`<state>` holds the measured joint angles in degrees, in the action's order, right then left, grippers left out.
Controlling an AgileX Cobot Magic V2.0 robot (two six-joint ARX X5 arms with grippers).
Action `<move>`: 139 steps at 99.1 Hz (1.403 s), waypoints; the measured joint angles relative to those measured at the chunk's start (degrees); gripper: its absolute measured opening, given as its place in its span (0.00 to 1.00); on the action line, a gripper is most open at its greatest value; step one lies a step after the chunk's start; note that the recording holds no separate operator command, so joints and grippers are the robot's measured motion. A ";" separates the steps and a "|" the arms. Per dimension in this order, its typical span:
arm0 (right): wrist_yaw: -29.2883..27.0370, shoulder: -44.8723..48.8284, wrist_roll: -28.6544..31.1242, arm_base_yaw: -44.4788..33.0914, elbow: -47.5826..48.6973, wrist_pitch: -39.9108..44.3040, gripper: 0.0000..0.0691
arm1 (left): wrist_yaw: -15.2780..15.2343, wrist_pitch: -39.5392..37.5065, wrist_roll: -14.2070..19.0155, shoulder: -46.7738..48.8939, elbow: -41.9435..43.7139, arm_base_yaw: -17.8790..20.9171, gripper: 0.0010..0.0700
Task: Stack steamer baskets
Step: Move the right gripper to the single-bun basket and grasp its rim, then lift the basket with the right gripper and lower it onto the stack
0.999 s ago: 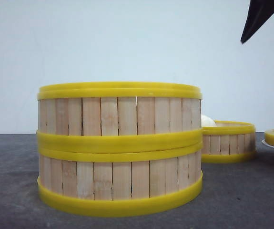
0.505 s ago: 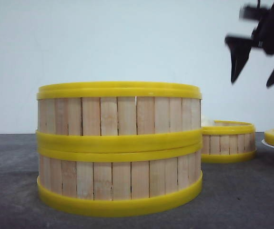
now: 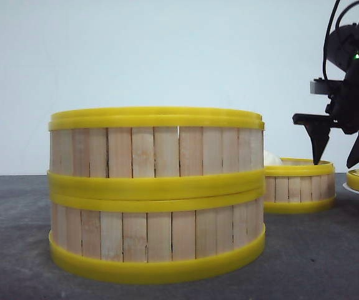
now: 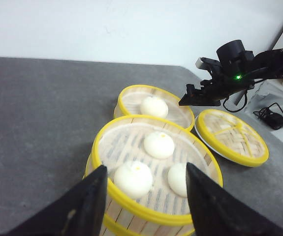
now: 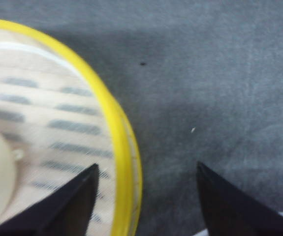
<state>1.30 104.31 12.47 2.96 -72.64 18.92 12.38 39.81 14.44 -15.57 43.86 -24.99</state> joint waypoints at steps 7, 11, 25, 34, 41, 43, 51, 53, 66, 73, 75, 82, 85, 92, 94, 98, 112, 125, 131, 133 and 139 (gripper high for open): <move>0.04 0.52 0.04 -0.02 -0.02 -0.76 0.50 | 0.00 0.55 0.00 0.00 0.00 0.00 0.42; 0.15 0.68 0.09 0.00 -0.02 -1.01 0.50 | 0.00 0.57 0.00 0.00 0.00 0.00 0.42; 0.20 1.42 0.85 0.13 -0.11 -2.08 0.45 | 0.00 0.57 0.00 0.00 0.00 0.00 0.42; 0.20 1.70 1.33 0.13 -0.11 -2.19 0.40 | 0.00 0.61 0.00 0.00 0.00 0.00 0.42; 0.20 1.75 1.51 0.13 -0.11 -2.97 0.38 | 0.00 0.68 0.00 0.00 0.00 0.00 0.42; 0.20 1.75 1.53 0.13 -0.11 -3.19 0.37 | 0.00 0.68 0.00 0.00 0.00 0.00 0.42; 0.24 1.75 1.57 0.13 -0.17 -3.30 0.29 | 0.00 0.68 0.00 0.00 0.00 0.00 0.42; 0.46 1.75 1.57 0.13 -0.17 -3.28 0.27 | 0.00 0.68 0.00 0.00 0.00 0.00 0.42; 1.38 2.16 1.70 0.15 -0.31 -3.28 0.22 | 0.00 0.68 0.00 0.00 0.00 0.00 0.42; 1.70 2.69 1.79 0.24 -0.31 -2.99 0.22 | 0.00 0.68 0.00 0.00 0.00 0.00 0.42; 1.70 2.84 1.81 0.26 -0.31 -2.97 0.22 | 0.00 0.68 0.00 0.00 0.00 0.00 0.42; 1.70 3.26 1.92 0.42 -0.31 -2.89 0.20 | 0.00 0.68 0.00 0.00 0.00 0.00 0.42; 1.70 3.37 1.92 0.46 -0.31 -2.75 0.19 | 0.00 0.68 0.00 0.00 0.00 0.00 0.42; 1.70 3.41 1.95 0.48 -0.31 -2.43 0.14 | 0.00 0.68 0.00 0.00 0.00 0.00 0.42; 1.70 3.41 1.95 0.52 -0.31 -2.45 0.11 | 0.00 0.68 -0.02 0.00 0.00 0.00 0.42; 1.81 3.41 1.95 0.74 -0.31 -2.49 0.07 | 0.00 0.68 0.00 0.00 0.00 0.00 0.42; 0.46 3.41 2.21 1.11 -0.31 -2.67 0.04 | 0.00 0.68 -0.02 0.00 0.00 0.00 0.42; 0.39 3.41 3.19 1.11 -0.55 -2.40 0.04 | 0.00 0.66 -0.02 0.00 0.02 0.00 0.42; 0.33 3.41 3.80 1.11 -1.33 -1.33 0.04 | 0.00 0.68 -0.02 0.00 0.00 0.00 0.42; 0.26 3.41 3.91 1.11 -1.70 -0.87 0.04 | 0.00 0.68 -0.02 0.00 0.00 0.00 0.42; 0.17 3.41 4.20 1.11 -3.15 0.35 0.04 | 0.00 0.70 -0.02 0.00 0.00 0.00 0.42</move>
<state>1.48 107.72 16.67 4.08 -75.79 19.27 12.38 40.51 14.41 -15.57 43.86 -24.99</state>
